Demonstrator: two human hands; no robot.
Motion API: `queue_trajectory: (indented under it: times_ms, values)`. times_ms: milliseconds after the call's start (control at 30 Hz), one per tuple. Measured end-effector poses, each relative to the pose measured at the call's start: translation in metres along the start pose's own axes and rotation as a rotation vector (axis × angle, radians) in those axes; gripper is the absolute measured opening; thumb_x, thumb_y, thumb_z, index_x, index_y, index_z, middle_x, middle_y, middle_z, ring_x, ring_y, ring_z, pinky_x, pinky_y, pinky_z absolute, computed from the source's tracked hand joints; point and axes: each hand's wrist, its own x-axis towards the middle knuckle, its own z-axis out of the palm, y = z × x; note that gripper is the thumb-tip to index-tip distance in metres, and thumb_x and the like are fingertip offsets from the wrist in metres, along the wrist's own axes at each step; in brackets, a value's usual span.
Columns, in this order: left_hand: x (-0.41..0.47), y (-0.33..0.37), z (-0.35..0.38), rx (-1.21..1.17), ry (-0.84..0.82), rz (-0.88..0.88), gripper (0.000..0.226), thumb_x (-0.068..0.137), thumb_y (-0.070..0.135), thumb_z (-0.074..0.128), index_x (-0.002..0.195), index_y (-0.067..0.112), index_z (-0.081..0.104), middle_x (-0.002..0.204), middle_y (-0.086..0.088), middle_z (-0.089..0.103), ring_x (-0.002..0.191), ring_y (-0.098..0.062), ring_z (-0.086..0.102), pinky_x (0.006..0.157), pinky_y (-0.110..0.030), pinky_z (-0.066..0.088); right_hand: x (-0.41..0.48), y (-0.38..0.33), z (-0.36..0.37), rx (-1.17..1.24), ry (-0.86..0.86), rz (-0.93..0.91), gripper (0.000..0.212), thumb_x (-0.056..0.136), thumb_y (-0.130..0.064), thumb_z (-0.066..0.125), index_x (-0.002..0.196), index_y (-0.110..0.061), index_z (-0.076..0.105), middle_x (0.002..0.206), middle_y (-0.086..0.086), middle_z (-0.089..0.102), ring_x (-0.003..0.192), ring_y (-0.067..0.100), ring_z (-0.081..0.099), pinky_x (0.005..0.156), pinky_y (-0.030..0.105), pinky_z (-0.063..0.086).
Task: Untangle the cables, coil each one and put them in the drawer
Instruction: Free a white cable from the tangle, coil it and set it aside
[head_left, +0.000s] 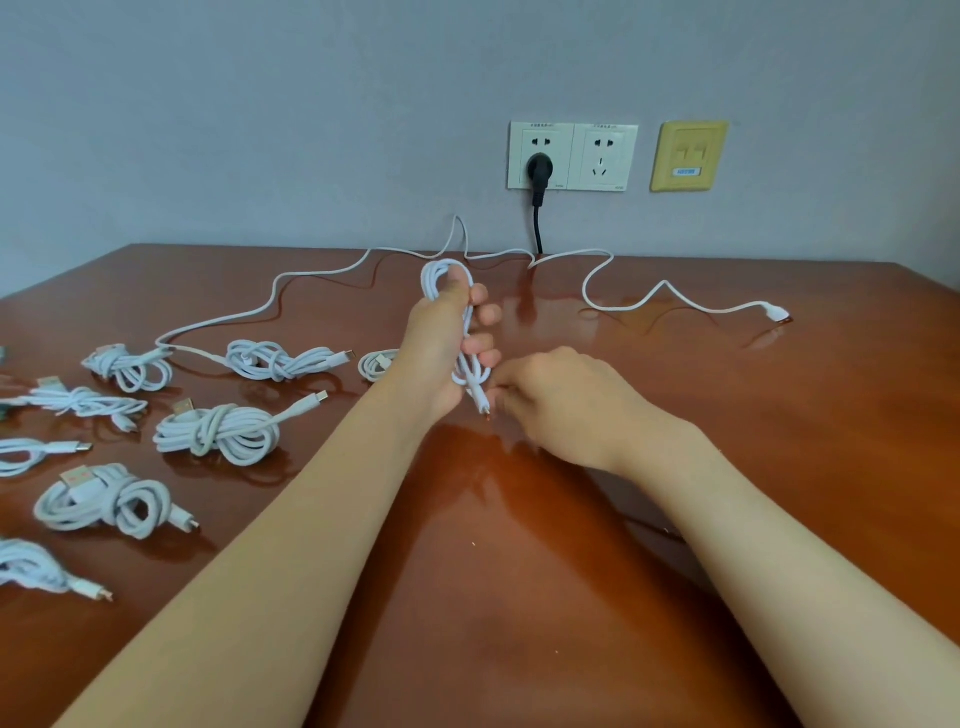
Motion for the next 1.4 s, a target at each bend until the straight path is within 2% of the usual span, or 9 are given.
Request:
queue_trajectory:
  times_ms: [100, 333, 467, 600, 767, 900, 1067, 1267, 1400]
  values:
    - [0.003, 0.003, -0.005, 0.071, 0.052, 0.020, 0.041, 0.102, 0.038, 0.032, 0.069, 0.015, 0.040, 0.043, 0.007, 0.034, 0.026, -0.005, 0.022, 0.034, -0.009, 0.023, -0.001, 0.003, -0.008, 0.307, -0.100, 0.121, 0.031, 0.095, -0.036, 0.048, 0.076, -0.017, 0.063, 0.054, -0.004, 0.047, 0.055, 0.017, 0.048, 0.056, 0.026, 0.037]
    - [0.004, 0.004, -0.006, 0.190, 0.099, 0.021, 0.041, 0.102, 0.037, 0.033, 0.068, 0.015, 0.040, 0.040, 0.008, 0.030, 0.026, -0.005, 0.020, 0.034, -0.010, 0.023, -0.007, 0.025, -0.032, 0.579, -0.440, 0.251, 0.027, 0.099, -0.017, 0.041, 0.075, -0.014, 0.052, 0.054, -0.002, 0.031, 0.039, 0.009, 0.026, 0.041, 0.017, 0.026]
    - [0.003, 0.003, -0.007, 0.260, 0.119, 0.006, 0.040, 0.102, 0.037, 0.034, 0.069, 0.014, 0.041, 0.044, 0.005, 0.038, 0.025, -0.006, 0.024, 0.034, -0.010, 0.025, -0.006, 0.030, -0.024, 0.374, -0.209, 0.171, 0.027, 0.094, -0.017, 0.049, 0.070, -0.021, 0.061, 0.058, -0.006, 0.040, 0.053, 0.009, 0.037, 0.047, 0.014, 0.031]
    - [0.003, -0.001, -0.007, 0.392, 0.120, 0.001, 0.036, 0.102, 0.035, 0.034, 0.076, 0.011, 0.043, 0.049, -0.003, 0.060, 0.031, -0.011, 0.052, 0.034, -0.014, 0.039, -0.003, 0.031, -0.008, 0.224, 0.003, 0.104, 0.021, 0.092, -0.017, 0.048, 0.074, -0.021, 0.058, 0.064, -0.006, 0.048, 0.068, 0.017, 0.047, 0.066, 0.029, 0.039]
    - [-0.006, -0.003, -0.003, 0.574, -0.007, -0.093, 0.035, 0.099, 0.038, 0.041, 0.084, 0.008, 0.051, 0.058, -0.006, 0.066, 0.047, -0.018, 0.065, 0.052, -0.030, 0.058, 0.000, 0.021, -0.007, 0.117, 0.149, 0.017, 0.016, 0.095, -0.026, 0.046, 0.085, -0.026, 0.058, 0.091, 0.000, 0.054, 0.089, 0.019, 0.048, 0.073, 0.031, 0.037]
    - [-0.011, -0.002, -0.005, 0.745, -0.098, -0.138, 0.059, 0.091, 0.062, 0.031, 0.067, 0.013, 0.052, 0.050, 0.001, 0.059, 0.030, -0.009, 0.046, 0.035, -0.017, 0.040, 0.005, 0.011, -0.004, 0.175, 0.250, 0.069, 0.014, 0.090, -0.036, 0.054, 0.091, -0.023, 0.053, 0.090, -0.002, 0.060, 0.087, 0.023, 0.051, 0.072, 0.033, 0.038]
    - [-0.012, 0.000, -0.002, 0.714, -0.232, -0.220, 0.064, 0.082, 0.075, 0.019, 0.055, 0.017, 0.030, 0.042, 0.006, 0.028, 0.032, -0.007, 0.021, 0.035, -0.014, 0.024, 0.008, 0.017, -0.004, 0.079, 0.347, 0.260, 0.049, 0.074, -0.060, 0.063, 0.087, -0.018, 0.041, 0.084, 0.003, 0.059, 0.085, 0.029, 0.054, 0.064, 0.033, 0.032]
    - [-0.008, 0.005, -0.003, 0.752, -0.279, -0.207, 0.051, 0.084, 0.065, 0.042, 0.072, 0.016, 0.046, 0.041, 0.009, 0.027, 0.031, -0.004, 0.020, 0.034, -0.014, 0.023, 0.011, 0.029, -0.010, 0.457, 0.190, 0.143, 0.019, 0.090, -0.033, 0.058, 0.081, -0.016, 0.057, 0.061, -0.008, 0.044, 0.054, 0.007, 0.040, 0.054, 0.022, 0.032]
    - [-0.004, 0.007, -0.009, 0.700, -0.174, -0.169, 0.048, 0.086, 0.060, 0.047, 0.070, 0.015, 0.045, 0.038, 0.008, 0.028, 0.030, -0.006, 0.020, 0.035, -0.013, 0.021, 0.005, 0.029, -0.018, 0.830, -0.145, 0.349, 0.026, 0.100, -0.028, 0.040, 0.082, -0.013, 0.053, 0.055, -0.001, 0.036, 0.034, 0.006, 0.027, 0.035, 0.014, 0.026]
